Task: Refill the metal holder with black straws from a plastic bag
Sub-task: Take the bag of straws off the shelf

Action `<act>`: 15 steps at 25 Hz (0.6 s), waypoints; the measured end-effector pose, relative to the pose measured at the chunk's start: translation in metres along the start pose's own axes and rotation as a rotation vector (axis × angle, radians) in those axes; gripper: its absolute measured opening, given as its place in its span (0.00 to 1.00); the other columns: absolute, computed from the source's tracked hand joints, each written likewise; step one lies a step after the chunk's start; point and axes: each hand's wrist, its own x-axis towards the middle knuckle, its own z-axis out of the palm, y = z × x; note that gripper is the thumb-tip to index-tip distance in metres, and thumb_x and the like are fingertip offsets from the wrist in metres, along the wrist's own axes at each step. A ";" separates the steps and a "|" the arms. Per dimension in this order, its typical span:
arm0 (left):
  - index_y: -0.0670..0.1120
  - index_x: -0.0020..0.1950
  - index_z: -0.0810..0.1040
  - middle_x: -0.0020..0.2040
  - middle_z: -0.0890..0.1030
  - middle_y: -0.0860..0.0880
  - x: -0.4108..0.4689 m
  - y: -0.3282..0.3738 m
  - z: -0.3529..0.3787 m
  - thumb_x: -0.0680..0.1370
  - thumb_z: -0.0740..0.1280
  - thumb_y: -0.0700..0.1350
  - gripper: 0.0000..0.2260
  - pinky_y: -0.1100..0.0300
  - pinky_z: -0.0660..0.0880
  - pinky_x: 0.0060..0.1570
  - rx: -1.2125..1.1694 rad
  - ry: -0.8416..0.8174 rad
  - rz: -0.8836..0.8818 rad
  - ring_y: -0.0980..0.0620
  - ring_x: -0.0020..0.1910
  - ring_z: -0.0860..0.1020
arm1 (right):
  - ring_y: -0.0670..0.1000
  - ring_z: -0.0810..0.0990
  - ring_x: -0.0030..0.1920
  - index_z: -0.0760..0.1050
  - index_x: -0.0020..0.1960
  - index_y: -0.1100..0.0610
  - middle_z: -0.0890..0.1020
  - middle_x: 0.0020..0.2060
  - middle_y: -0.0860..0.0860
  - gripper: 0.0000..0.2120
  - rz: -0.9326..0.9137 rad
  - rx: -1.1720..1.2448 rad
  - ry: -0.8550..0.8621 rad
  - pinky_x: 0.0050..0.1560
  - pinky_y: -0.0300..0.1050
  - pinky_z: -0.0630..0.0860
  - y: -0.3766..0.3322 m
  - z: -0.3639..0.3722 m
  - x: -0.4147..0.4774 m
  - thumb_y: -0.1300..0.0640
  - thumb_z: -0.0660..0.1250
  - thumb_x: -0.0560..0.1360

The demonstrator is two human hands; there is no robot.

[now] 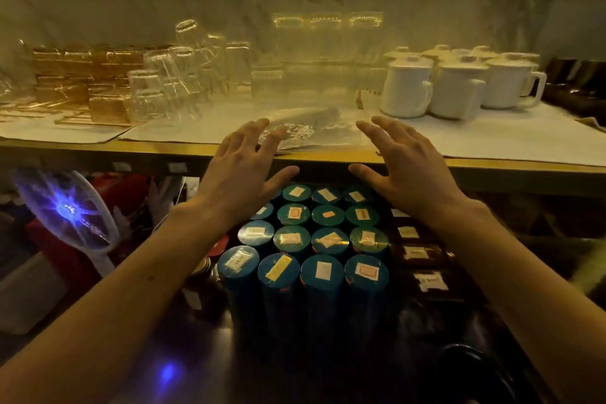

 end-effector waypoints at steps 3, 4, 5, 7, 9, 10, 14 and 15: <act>0.51 0.78 0.57 0.78 0.59 0.41 0.017 -0.009 0.005 0.79 0.58 0.62 0.30 0.44 0.57 0.74 -0.028 -0.047 -0.010 0.41 0.77 0.58 | 0.56 0.67 0.71 0.63 0.74 0.50 0.69 0.72 0.54 0.30 -0.006 0.035 -0.049 0.69 0.55 0.65 0.007 0.010 0.014 0.40 0.63 0.76; 0.51 0.78 0.57 0.78 0.60 0.41 0.020 -0.012 0.006 0.79 0.56 0.63 0.31 0.45 0.57 0.74 -0.031 -0.065 -0.002 0.41 0.77 0.58 | 0.55 0.68 0.70 0.65 0.73 0.50 0.70 0.71 0.53 0.29 -0.009 0.046 -0.055 0.67 0.54 0.67 0.008 0.011 0.016 0.39 0.63 0.76; 0.51 0.78 0.57 0.77 0.62 0.42 0.025 -0.015 0.008 0.79 0.55 0.64 0.31 0.45 0.59 0.73 -0.028 -0.077 0.013 0.41 0.76 0.60 | 0.55 0.70 0.69 0.67 0.72 0.49 0.72 0.70 0.52 0.28 -0.011 0.057 -0.059 0.65 0.55 0.69 0.010 0.011 0.018 0.39 0.63 0.76; 0.51 0.77 0.61 0.74 0.68 0.43 0.030 -0.019 0.011 0.79 0.52 0.65 0.30 0.45 0.64 0.71 -0.011 -0.073 0.052 0.42 0.73 0.67 | 0.54 0.73 0.66 0.71 0.69 0.47 0.75 0.68 0.49 0.25 -0.009 0.079 -0.066 0.60 0.55 0.72 0.012 0.010 0.020 0.39 0.62 0.75; 0.51 0.76 0.64 0.73 0.71 0.44 0.032 -0.020 0.011 0.79 0.52 0.65 0.29 0.44 0.67 0.68 0.002 -0.061 0.064 0.43 0.71 0.69 | 0.53 0.75 0.64 0.74 0.66 0.46 0.77 0.65 0.47 0.21 -0.021 0.090 -0.066 0.57 0.55 0.74 0.011 0.010 0.019 0.40 0.62 0.76; 0.51 0.76 0.65 0.72 0.71 0.44 0.032 -0.021 0.010 0.79 0.53 0.64 0.29 0.44 0.68 0.67 -0.001 -0.055 0.064 0.43 0.70 0.70 | 0.52 0.76 0.63 0.75 0.65 0.46 0.78 0.64 0.47 0.19 -0.027 0.094 -0.062 0.57 0.55 0.75 0.010 0.010 0.018 0.41 0.63 0.76; 0.51 0.74 0.67 0.67 0.75 0.45 0.029 -0.026 0.005 0.78 0.59 0.62 0.27 0.45 0.72 0.59 -0.011 -0.027 0.087 0.43 0.65 0.73 | 0.53 0.80 0.53 0.78 0.61 0.49 0.83 0.55 0.50 0.13 -0.035 0.211 0.060 0.50 0.58 0.78 0.008 0.005 0.015 0.50 0.62 0.78; 0.50 0.74 0.67 0.66 0.76 0.45 0.028 -0.026 0.003 0.77 0.62 0.60 0.27 0.46 0.73 0.56 -0.009 -0.016 0.093 0.43 0.62 0.74 | 0.53 0.81 0.51 0.78 0.60 0.50 0.84 0.53 0.51 0.13 -0.044 0.227 0.117 0.48 0.58 0.79 0.008 0.003 0.014 0.51 0.61 0.78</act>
